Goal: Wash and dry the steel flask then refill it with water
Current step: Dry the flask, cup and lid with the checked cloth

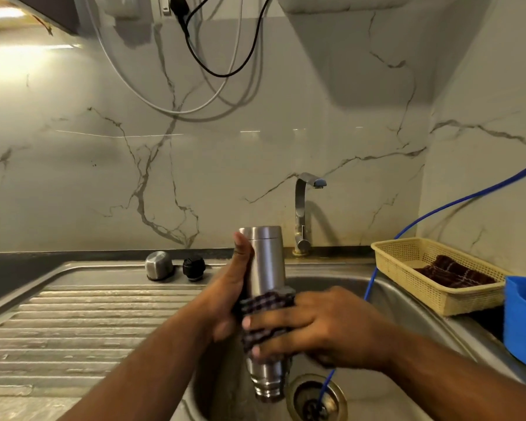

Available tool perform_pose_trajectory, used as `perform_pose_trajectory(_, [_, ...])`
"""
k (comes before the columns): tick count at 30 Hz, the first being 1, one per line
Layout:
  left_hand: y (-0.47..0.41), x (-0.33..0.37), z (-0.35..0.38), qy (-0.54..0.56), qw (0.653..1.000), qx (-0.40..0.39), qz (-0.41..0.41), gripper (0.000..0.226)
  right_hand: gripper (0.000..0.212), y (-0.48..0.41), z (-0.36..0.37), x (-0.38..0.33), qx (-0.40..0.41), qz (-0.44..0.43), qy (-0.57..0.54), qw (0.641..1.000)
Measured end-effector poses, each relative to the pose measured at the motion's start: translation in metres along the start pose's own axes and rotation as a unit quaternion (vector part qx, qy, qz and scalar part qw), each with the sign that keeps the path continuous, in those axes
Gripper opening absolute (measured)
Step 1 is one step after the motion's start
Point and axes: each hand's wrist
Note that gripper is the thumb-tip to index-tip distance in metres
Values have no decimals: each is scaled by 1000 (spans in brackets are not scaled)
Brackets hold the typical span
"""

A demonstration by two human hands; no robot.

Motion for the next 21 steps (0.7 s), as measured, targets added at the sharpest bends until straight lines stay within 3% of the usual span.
perform_pose_trajectory(2, [-1, 1, -2, -60, 996, -16, 56, 128, 63, -3, 1, 6, 63, 72, -24, 995])
perform_pose_trajectory(6, [5, -2, 3, -189, 968, -28, 165, 106, 68, -1, -8, 11, 151, 156, -77, 973])
perform_pose_trajectory(8, [10, -2, 12, -238, 959, -38, 148, 102, 79, -1, -18, 13, 189, 209, -135, 950])
perform_pose_trajectory(10, [13, -1, 22, -293, 947, -40, 121, 81, 84, 0, -27, 15, 213, 252, -221, 918])
perform_pose_trajectory(12, [17, 2, 37, -372, 921, -11, 115, 67, 80, 3, -36, 13, 214, 263, -274, 900])
perform_pose_trajectory(15, [21, 1, 49, -460, 878, 16, 133, 64, 70, 5, -46, 8, 198, 255, -243, 915])
perform_pose_trajectory(18, [21, -3, 48, -453, 881, 14, 136, 61, 72, 1, -47, 1, 168, 236, -215, 933])
perform_pose_trajectory(21, [15, -12, 42, -475, 866, -43, 152, 54, 47, -2, -45, -5, 106, 187, -224, 951])
Point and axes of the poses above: each hand's wrist, its own y-axis away from the middle knuckle, its own z-axis out of the palm, x = y × z, and after that the axes turned 8 degrees about z, right-handed
